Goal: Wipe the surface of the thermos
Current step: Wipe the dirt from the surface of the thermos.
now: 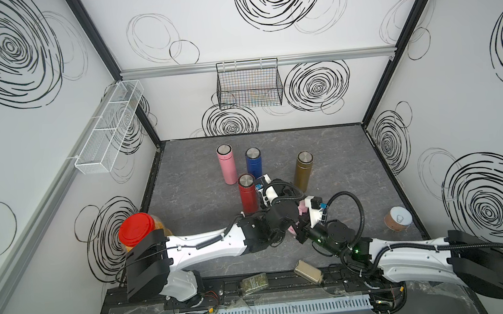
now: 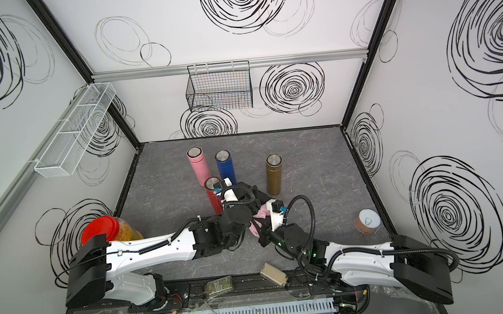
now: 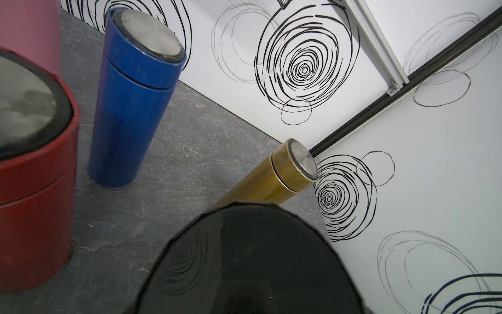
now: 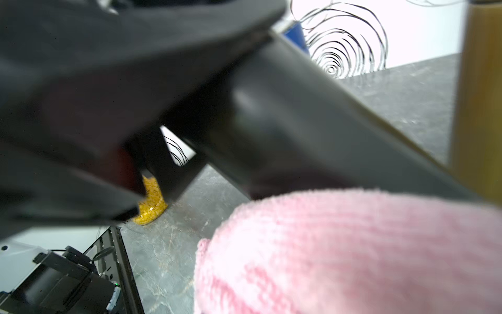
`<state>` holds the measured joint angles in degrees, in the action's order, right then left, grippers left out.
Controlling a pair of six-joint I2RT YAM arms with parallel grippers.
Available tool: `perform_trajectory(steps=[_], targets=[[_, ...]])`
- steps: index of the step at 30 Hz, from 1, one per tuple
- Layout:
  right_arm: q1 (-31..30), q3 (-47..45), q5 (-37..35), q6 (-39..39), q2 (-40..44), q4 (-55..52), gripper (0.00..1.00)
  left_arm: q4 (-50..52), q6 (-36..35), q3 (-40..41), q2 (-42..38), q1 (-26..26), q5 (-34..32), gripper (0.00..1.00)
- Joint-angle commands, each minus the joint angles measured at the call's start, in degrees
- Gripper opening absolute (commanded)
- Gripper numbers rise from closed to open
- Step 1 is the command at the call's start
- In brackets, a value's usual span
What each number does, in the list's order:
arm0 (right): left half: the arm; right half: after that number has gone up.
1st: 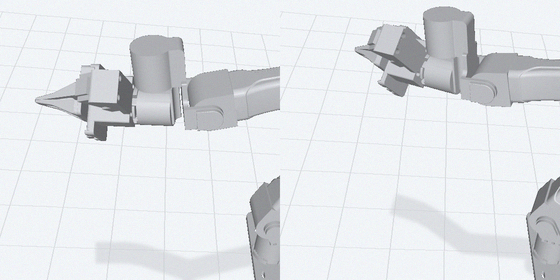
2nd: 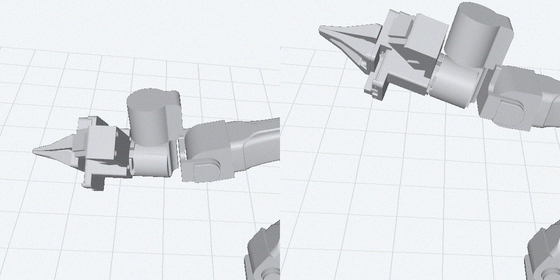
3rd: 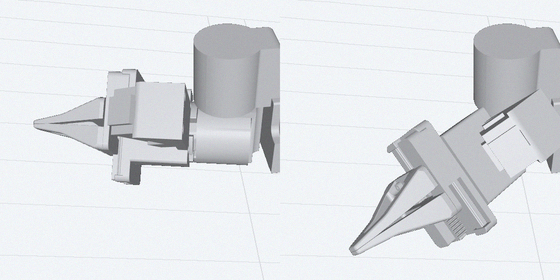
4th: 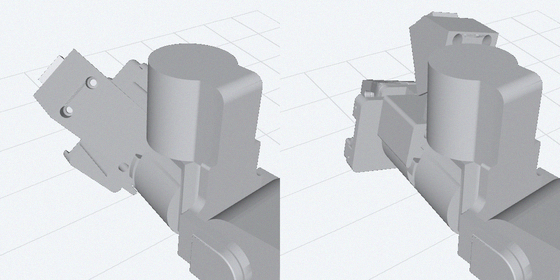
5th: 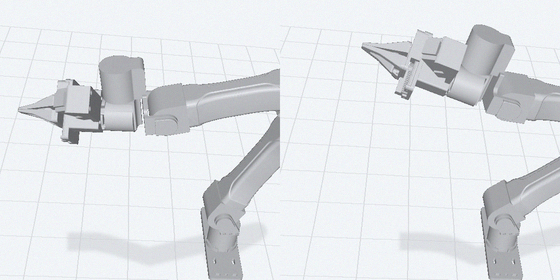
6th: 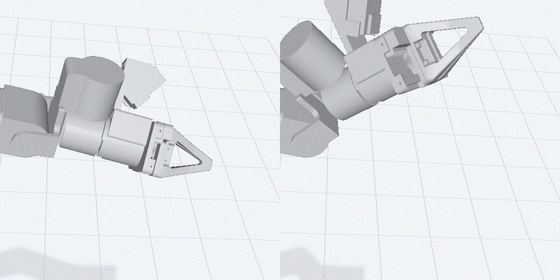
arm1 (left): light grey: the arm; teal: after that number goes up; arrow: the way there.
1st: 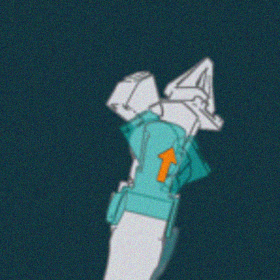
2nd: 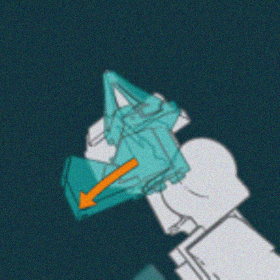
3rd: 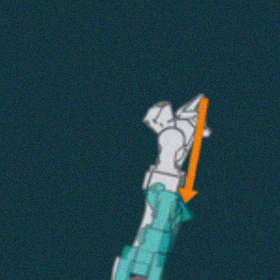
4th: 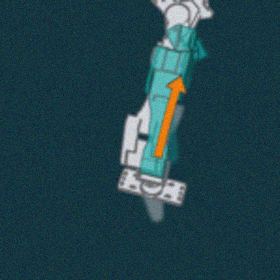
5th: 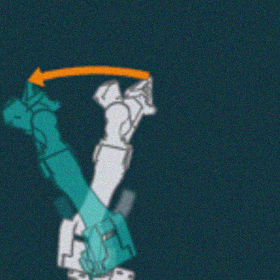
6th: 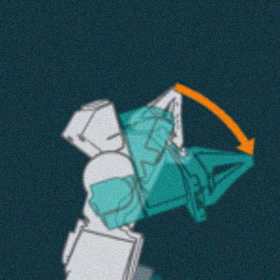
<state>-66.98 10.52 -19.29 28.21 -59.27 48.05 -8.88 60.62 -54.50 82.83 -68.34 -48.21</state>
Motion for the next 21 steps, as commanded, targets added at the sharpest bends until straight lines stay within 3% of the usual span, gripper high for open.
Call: perform_trajectory(steps=[1, 6, 11, 14, 17, 21], targets=[[-0.26, 1.65, -1.93, -1.63, -4.71, 7.23, 0.00, -4.17, 0.99, -2.36, -1.00, -0.46, 0.75, 0.00], [-0.16, -1.56, -3.23, 4.97, -3.76, 1.63, 0.00, -2.52, -2.14, -2.07, -1.22, -0.14, 0.81, 0.00], [0.05, -2.04, -0.65, 12.55, 8.55, -16.96, 0.00, -4.49, -8.89, 1.99, -1.69, 0.28, 2.85, 0.00], [1.61, -0.69, 2.32, 14.35, 16.33, -26.89, 0.00, -12.08, -15.04, 7.51, -3.09, 0.92, 7.00, 0.00], [5.15, -0.13, 7.29, 14.96, 21.99, -28.63, 0.00, -23.08, -22.97, 12.92, -4.16, 0.61, 11.83, 0.00], [14.45, 2.37, 20.64, 17.41, 26.37, -29.06, 0.00, -33.01, -35.78, 17.32, -4.77, -1.97, 17.75, 0.00]])
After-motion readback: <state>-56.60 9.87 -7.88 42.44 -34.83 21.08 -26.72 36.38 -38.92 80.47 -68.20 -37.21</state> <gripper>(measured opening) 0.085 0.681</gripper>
